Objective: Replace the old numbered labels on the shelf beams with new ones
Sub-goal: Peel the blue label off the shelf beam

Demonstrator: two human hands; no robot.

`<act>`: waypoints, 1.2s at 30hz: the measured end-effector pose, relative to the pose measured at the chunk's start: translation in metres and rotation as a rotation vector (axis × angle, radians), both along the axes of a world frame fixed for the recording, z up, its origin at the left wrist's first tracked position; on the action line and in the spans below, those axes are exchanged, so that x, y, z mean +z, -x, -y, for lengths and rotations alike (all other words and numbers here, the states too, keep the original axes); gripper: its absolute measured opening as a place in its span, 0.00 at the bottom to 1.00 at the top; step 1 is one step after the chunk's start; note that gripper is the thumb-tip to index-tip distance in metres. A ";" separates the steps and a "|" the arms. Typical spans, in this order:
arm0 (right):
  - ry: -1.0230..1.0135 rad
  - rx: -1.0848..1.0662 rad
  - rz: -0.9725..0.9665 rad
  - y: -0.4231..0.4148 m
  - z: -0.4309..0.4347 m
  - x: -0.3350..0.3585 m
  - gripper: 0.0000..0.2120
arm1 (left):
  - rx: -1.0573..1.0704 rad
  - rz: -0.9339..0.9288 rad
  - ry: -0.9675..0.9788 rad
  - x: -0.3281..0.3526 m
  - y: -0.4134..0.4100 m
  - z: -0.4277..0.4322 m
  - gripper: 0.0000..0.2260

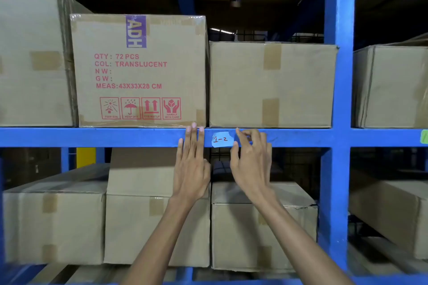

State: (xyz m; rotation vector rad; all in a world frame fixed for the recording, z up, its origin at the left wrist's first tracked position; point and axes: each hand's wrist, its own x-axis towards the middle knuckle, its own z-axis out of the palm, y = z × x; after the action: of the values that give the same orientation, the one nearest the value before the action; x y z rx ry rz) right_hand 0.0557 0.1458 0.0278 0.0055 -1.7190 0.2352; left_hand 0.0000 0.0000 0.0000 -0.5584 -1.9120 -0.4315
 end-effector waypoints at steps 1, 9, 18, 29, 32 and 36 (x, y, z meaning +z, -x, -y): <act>0.014 0.014 0.007 0.003 0.001 -0.003 0.17 | 0.031 0.014 0.018 -0.002 0.002 0.000 0.41; 0.116 0.055 -0.017 0.019 0.007 -0.015 0.15 | 0.049 0.005 0.067 -0.004 0.008 0.006 0.43; 0.288 0.160 0.026 0.020 0.012 -0.003 0.06 | 0.008 0.021 0.045 -0.006 0.007 0.007 0.43; 0.382 0.395 0.145 -0.020 0.017 0.010 0.04 | 0.072 0.054 -0.008 -0.006 0.001 -0.005 0.48; 0.418 0.394 0.138 -0.030 0.001 0.016 0.04 | 0.050 0.095 -0.074 -0.006 -0.005 -0.023 0.48; 0.441 0.315 0.135 -0.040 -0.034 0.021 0.04 | -0.006 0.057 0.001 -0.014 -0.011 -0.070 0.47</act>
State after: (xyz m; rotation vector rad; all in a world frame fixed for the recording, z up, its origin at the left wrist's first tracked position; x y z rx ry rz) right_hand 0.0953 0.1803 0.0484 -0.0664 -1.7626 0.8607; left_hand 0.0109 0.0698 -0.0141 -0.5580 -1.9656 -0.4549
